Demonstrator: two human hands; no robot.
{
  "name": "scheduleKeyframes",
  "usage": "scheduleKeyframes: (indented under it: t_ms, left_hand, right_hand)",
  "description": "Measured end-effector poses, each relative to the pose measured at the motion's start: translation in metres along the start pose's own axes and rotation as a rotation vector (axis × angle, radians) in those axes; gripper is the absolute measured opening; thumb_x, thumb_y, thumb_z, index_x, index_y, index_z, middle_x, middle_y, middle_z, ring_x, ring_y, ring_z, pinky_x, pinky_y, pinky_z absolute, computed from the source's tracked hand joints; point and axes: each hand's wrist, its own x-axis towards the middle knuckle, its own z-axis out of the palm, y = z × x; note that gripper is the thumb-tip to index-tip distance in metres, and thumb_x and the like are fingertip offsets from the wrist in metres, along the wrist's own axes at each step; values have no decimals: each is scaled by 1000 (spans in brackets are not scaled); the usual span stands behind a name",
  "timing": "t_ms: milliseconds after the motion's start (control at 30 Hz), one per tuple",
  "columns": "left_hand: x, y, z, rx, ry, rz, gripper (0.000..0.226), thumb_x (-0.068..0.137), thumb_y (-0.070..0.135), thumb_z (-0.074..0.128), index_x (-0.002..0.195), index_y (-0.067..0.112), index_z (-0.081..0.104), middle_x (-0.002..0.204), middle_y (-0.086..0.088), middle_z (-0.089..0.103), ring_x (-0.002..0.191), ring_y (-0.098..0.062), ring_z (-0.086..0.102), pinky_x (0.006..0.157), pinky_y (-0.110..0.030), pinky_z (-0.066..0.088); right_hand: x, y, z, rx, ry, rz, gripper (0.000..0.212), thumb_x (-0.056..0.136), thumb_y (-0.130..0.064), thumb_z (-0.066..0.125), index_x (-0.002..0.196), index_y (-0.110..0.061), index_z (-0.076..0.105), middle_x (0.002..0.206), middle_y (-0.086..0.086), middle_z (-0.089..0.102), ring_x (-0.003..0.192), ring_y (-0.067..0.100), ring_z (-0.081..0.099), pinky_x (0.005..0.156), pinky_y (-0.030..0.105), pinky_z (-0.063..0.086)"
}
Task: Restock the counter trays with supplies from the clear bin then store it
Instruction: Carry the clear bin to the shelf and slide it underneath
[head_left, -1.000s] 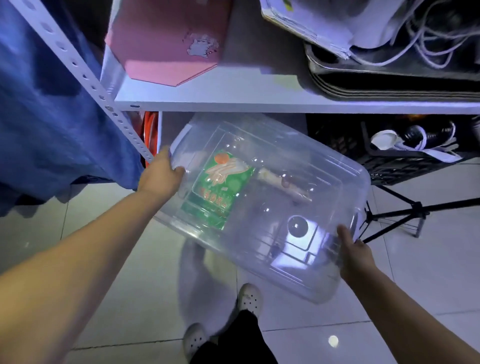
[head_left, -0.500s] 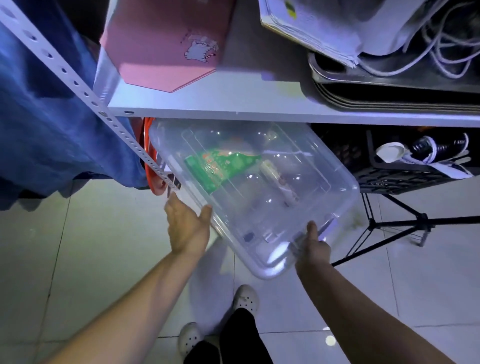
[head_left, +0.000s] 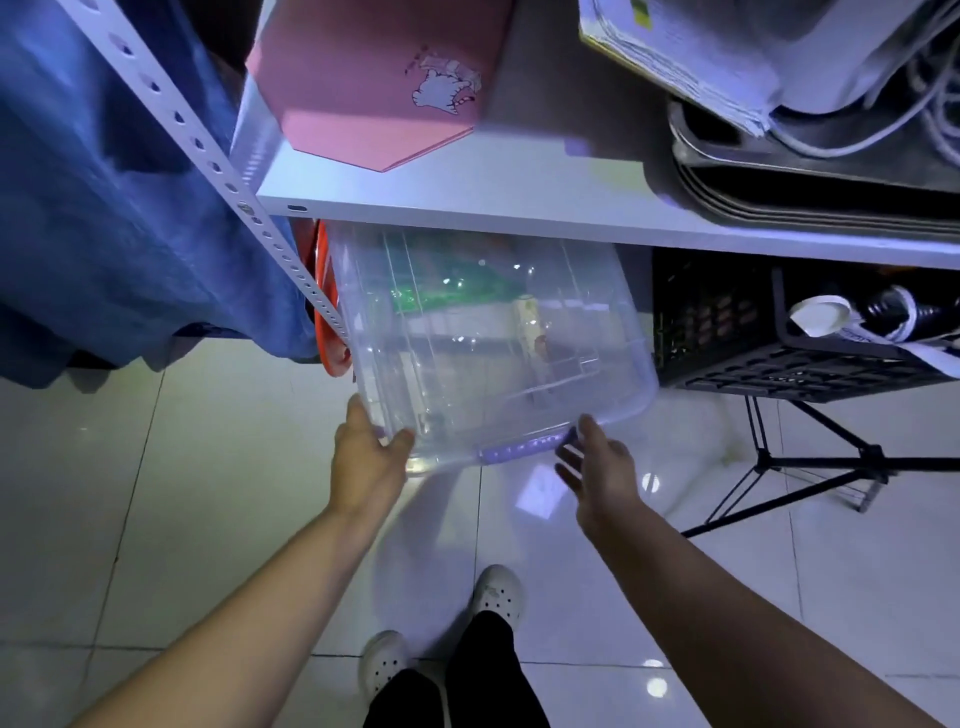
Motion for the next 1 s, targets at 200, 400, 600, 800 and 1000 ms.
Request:
scheduleKeyframes:
  t_ms: [200,400,600,800,1000]
  left_hand:
    - [43,15,-21,-17,151,61,46,77,27,70,119,19,51,100,-17,55,88,-35,59,81,-44,54]
    - [43,28,-19,-331,227,-27,39,76,16,74,102,13,46,82,5,56,77,-17,56,66,-21,43]
    - [65,36,-6,-492,214,-48,19,75,3,69,80,12,54,78,-8,62,70,-20,57,70,-28,47]
    - [105,41,-13,-519,236,-6,13,64,12,66,66,6,55,48,-2,57,55,-25,49,65,-42,50]
    - [120,63,-7,-517,258,-44,19,69,11,66,78,5,51,57,-9,46,46,-22,41,57,-36,41]
  right_hand:
    - [18,-24,13,38,-13,-13,21,91,-15,57,74,-3,55,73,14,57,66,20,58,74,26,53]
    - [24,-30,48,183,-91,-7,15,91,-8,56,78,-2,55,68,10,59,57,15,62,73,24,57]
    - [34,-34,71,228,-178,-28,17,90,4,53,73,0,55,58,8,61,46,9,63,72,23,58]
    - [47,-35,82,111,-250,-147,12,85,12,50,84,2,56,61,7,53,51,12,57,65,21,59]
    - [56,-46,81,1,-277,-172,32,89,3,50,120,-3,47,75,6,58,56,9,61,84,27,54]
